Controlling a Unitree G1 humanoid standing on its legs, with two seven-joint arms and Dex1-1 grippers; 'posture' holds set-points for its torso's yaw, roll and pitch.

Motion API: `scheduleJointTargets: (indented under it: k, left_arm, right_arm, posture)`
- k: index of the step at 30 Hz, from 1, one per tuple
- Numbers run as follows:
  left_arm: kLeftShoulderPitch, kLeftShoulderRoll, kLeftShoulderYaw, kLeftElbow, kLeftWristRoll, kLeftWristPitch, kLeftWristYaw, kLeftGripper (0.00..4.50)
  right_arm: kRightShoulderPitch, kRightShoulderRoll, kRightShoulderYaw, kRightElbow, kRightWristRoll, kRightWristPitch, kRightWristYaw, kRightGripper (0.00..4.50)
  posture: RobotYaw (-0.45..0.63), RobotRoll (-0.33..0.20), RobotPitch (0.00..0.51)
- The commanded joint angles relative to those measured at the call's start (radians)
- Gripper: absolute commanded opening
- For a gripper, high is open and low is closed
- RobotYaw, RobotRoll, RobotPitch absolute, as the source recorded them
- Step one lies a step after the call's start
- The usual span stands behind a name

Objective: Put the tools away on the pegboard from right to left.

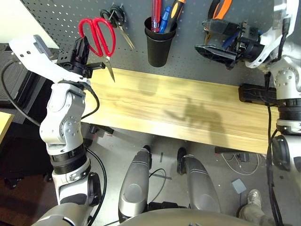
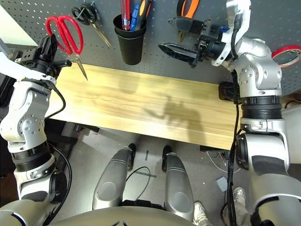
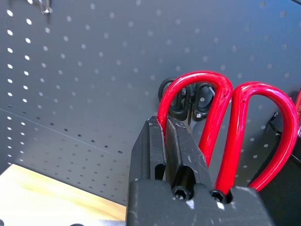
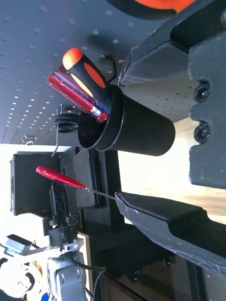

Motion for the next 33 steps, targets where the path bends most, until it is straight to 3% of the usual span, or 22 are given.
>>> scheduleJointTargets:
  k: [1,12,24,29,33]
  left_arm:
    - [-0.026,0.006,-0.006,0.039,0.0,0.0,-0.006,0.02]
    - [-0.144,0.029,-0.01,0.317,0.084,-0.124,-0.031,0.02]
    - [-0.364,0.067,-0.087,0.814,0.203,-0.307,-0.146,0.02]
    - [-0.333,0.071,-0.127,0.87,0.231,-0.318,-0.201,1.65]
    - [-0.21,0.057,-0.138,0.755,0.225,-0.303,-0.214,3.2]
  right_arm:
    - [-0.007,0.001,-0.01,-0.015,0.005,0.006,-0.008,4.5]
    - [-0.013,0.037,-0.004,-0.029,0.003,0.004,-0.042,4.5]
    - [0.002,0.057,0.018,-0.013,-0.063,-0.035,-0.112,4.5]
    - [0.039,0.093,0.025,-0.019,-0.089,-0.078,-0.14,4.5]
    - [0.098,0.118,0.011,-0.059,-0.074,-0.093,-0.15,4.5]
  posture:
    - [0.26,0.0,0.266]
    - [0.24,0.0,0.271]
    - [0.21,0.0,0.273]
    - [0.19,0.0,0.275]
    - [0.18,0.0,0.279]
